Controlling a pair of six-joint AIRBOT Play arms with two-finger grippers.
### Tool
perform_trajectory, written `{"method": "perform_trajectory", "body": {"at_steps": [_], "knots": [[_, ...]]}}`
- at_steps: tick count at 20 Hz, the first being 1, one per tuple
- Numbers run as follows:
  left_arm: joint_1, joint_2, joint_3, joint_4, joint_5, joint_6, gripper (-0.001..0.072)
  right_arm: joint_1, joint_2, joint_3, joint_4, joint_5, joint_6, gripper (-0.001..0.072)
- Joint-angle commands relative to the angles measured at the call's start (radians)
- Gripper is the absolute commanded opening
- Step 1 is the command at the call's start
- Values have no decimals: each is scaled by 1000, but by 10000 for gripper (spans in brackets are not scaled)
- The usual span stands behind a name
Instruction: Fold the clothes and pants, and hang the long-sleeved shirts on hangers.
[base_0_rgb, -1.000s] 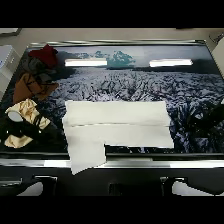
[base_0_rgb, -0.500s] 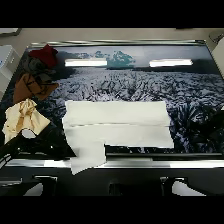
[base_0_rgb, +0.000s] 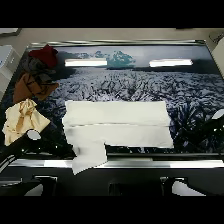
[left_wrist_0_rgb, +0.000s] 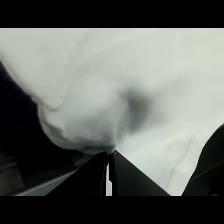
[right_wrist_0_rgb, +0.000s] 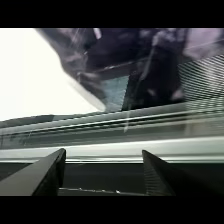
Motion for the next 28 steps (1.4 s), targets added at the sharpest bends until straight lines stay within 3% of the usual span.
{"method": "perform_trajectory", "body": {"at_steps": [1,11,15,16,17,21,25,28], "knots": [[-4,1,0,8,-22,-5,23,0,1,-91,72,-98,-85,572],[-4,1,1,7,-45,-5,23,0,-2,-93,170,-251,-85,524],[-4,1,1,7,-42,-5,24,0,-36,-94,219,-208,-85,339],[-4,1,1,7,-42,-5,23,0,-46,-96,226,-187,-92,250],[-4,1,1,7,-42,-5,23,0,-53,-96,229,-157,-110,53],[-2,18,43,15,-48,11,22,0,-45,-45,230,-113,-148,33],[-2,37,260,92,-70,10,20,13,-45,143,273,-106,-69,32],[-2,-27,460,196,-30,-37,20,93,-83,291,254,-195,-33,32]]}}
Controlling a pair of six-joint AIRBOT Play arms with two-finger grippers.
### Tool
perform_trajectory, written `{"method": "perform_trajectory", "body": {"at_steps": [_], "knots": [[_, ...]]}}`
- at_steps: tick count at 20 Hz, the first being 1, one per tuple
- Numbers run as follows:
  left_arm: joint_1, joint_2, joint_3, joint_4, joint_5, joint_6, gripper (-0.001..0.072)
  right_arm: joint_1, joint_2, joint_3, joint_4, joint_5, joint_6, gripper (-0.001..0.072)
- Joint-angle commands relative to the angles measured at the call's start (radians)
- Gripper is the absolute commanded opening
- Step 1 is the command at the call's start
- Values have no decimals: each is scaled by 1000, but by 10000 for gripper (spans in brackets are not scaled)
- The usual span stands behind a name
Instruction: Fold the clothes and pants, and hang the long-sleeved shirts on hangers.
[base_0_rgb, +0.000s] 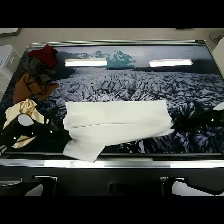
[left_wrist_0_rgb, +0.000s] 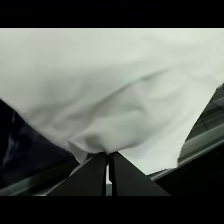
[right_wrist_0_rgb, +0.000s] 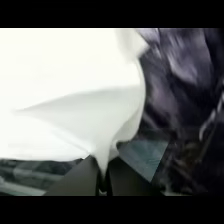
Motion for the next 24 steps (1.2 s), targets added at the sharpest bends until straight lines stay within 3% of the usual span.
{"method": "perform_trajectory", "body": {"at_steps": [1,5,10,14,17,18,19,20,21,24], "knots": [[1,-79,229,104,35,-35,20,79,-56,171,-11,-104,72,32],[1,-301,521,108,37,-57,20,146,-222,341,-26,-165,157,33],[-2,-563,810,102,37,-143,21,172,-336,427,8,-269,192,34],[-14,-664,885,84,64,-156,22,172,-375,427,23,-303,247,36],[-31,-705,885,84,18,-172,25,172,-389,427,66,-287,247,86],[-32,-713,885,84,-6,-172,78,169,-386,427,83,-286,247,170],[-31,-711,886,84,-32,-169,259,161,-378,433,97,-275,247,372],[-23,-708,896,85,-64,-159,491,149,-368,450,104,-251,243,576],[-6,-705,917,84,-103,-158,615,128,-360,471,102,-222,227,637],[48,-673,980,84,-200,-164,617,36,-362,486,100,-126,224,692]]}}
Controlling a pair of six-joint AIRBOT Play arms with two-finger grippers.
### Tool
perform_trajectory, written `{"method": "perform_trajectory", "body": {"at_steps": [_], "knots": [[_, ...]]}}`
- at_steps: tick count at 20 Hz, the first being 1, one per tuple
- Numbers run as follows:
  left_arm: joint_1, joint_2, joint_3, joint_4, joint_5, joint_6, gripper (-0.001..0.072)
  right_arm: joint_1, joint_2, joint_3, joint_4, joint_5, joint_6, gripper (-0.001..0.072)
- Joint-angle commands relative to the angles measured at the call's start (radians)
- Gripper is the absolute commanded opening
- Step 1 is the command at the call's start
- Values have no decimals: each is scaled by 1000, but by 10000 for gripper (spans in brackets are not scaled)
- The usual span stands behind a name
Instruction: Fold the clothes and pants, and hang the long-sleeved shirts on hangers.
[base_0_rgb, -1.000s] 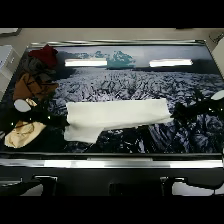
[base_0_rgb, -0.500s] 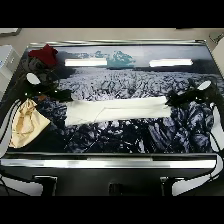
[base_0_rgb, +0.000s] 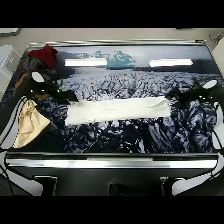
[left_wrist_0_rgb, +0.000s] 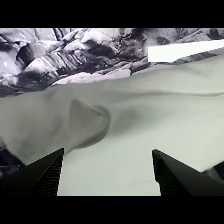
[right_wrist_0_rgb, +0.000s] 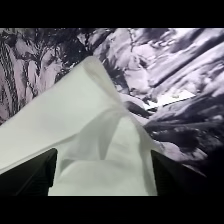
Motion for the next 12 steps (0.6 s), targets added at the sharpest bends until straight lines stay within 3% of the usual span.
{"method": "perform_trajectory", "body": {"at_steps": [1,5,9,12], "knots": [[43,39,53,-1,-110,-12,616,-75,-16,17,12,125,-14,705],[15,149,54,-11,-109,-30,616,-43,-80,17,82,125,-94,713],[-60,227,54,-43,-107,-29,616,0,-115,17,149,18,-99,709],[-124,244,54,-44,-103,-29,615,35,-141,17,142,14,-88,683]]}}
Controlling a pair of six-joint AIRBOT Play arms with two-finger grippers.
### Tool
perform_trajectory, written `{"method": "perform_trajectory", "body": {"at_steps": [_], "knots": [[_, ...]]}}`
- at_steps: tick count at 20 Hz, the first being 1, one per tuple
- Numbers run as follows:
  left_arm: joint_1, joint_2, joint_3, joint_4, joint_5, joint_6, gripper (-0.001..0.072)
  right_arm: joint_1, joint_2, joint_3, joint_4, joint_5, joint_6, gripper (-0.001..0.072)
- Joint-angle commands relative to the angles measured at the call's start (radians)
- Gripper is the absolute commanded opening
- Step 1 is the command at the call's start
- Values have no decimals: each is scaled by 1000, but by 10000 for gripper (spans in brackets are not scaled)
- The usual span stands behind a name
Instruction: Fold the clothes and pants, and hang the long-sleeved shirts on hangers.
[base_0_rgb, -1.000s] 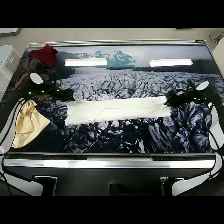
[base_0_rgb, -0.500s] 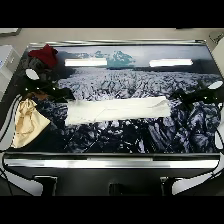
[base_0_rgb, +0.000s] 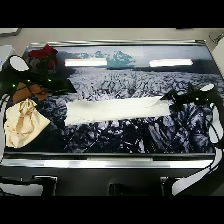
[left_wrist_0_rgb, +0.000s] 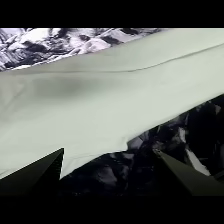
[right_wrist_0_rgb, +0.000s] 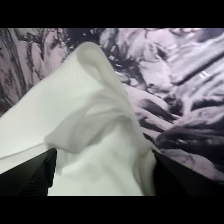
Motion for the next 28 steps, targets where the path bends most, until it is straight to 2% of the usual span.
{"method": "perform_trajectory", "body": {"at_steps": [1,2,3,5,6,7,8,9,12,13,15,18,20,23,28], "knots": [[-72,27,1,-9,2,0,615,38,-32,-1,-2,-29,0,646],[-92,26,1,-8,3,2,615,42,-34,-1,-2,-26,0,536],[-108,26,1,-8,10,2,615,43,-34,-1,-1,-19,-1,467],[-139,25,1,-8,23,2,615,43,-34,-1,1,19,-1,75],[-155,24,1,-8,35,2,615,43,-32,-1,6,42,-5,35],[-170,21,0,-8,53,2,614,43,-26,0,27,76,-35,35],[-187,18,-5,-8,86,2,569,43,-11,0,52,108,-74,34],[-204,16,-19,-8,132,2,490,43,16,0,76,132,-99,32],[-282,-7,-108,-10,348,1,110,43,143,0,127,182,-121,31],[-314,-26,-147,-18,422,-18,25,43,195,0,138,187,-120,31],[-364,-82,-211,-101,521,-92,24,43,307,0,154,185,-106,31],[-430,-207,-269,-442,687,-95,24,43,447,0,212,212,-84,32],[-491,-283,-270,-702,811,-93,24,43,527,0,216,230,-62,32],[-621,-360,-231,-1023,962,-13,24,43,602,0,217,241,-55,32],[-796,-531,-1,-1238,1006,2,23,43,647,0,269,282,-38,32]]}}
